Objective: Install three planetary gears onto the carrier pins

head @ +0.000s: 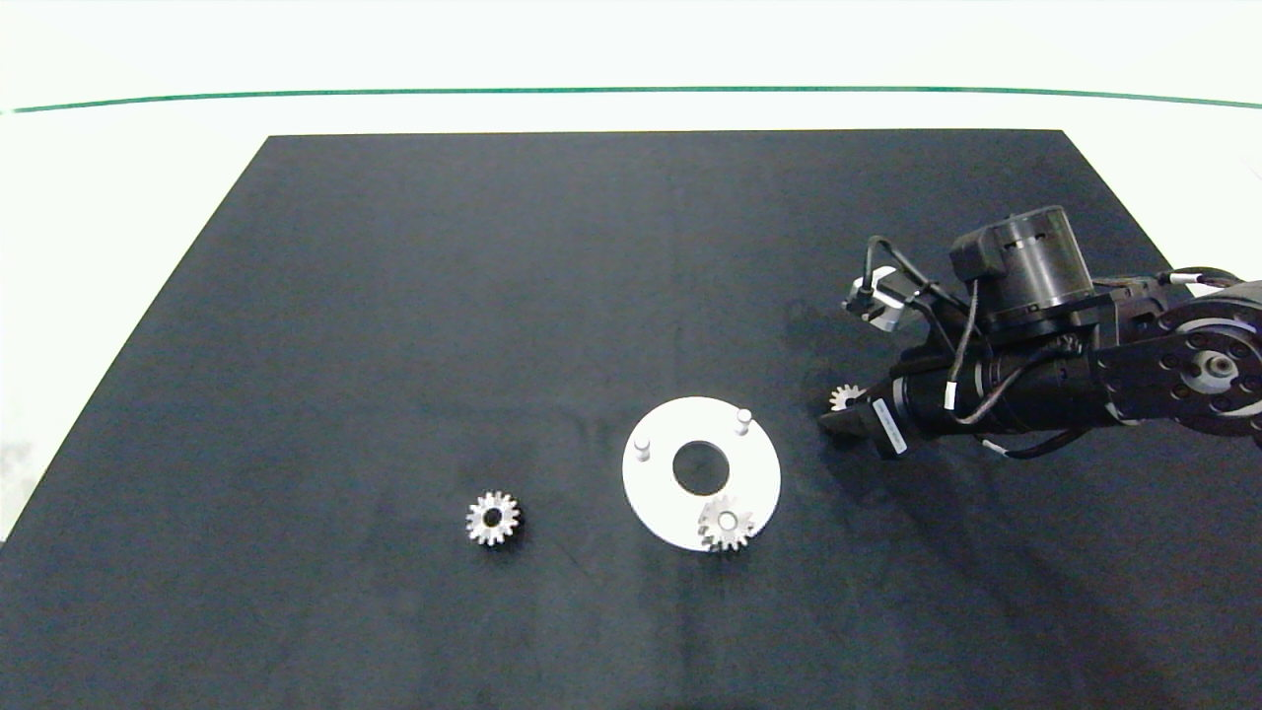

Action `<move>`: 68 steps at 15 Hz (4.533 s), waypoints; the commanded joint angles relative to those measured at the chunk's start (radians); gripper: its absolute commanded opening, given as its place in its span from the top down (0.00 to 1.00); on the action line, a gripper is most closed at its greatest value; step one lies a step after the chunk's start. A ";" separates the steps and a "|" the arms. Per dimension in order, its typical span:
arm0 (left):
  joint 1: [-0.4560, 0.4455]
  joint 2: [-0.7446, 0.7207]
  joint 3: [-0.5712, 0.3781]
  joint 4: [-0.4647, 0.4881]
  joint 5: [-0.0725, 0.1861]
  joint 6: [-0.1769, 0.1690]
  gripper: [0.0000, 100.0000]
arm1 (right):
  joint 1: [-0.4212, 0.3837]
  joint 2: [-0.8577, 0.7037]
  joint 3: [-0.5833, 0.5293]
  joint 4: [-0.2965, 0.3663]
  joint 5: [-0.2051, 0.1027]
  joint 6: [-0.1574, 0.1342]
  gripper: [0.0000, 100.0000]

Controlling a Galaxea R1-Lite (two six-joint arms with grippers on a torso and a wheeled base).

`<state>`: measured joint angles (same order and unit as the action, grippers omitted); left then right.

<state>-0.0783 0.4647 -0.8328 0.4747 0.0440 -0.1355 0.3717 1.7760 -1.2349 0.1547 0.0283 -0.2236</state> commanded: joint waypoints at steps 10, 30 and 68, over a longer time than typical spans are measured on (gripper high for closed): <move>0.000 0.002 0.000 0.002 0.000 -0.001 0.00 | -0.002 0.011 -0.001 0.002 0.001 -0.002 0.81; 0.000 0.009 -0.012 0.002 0.000 -0.004 0.00 | 0.208 -0.086 -0.104 0.111 -0.126 -0.008 0.87; -0.017 0.005 -0.020 0.002 0.000 -0.016 0.00 | 0.270 0.062 -0.161 0.043 -0.122 -0.003 0.87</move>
<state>-0.0951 0.4681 -0.8528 0.4743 0.0440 -0.1509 0.6411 1.8328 -1.3966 0.1970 -0.0919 -0.2260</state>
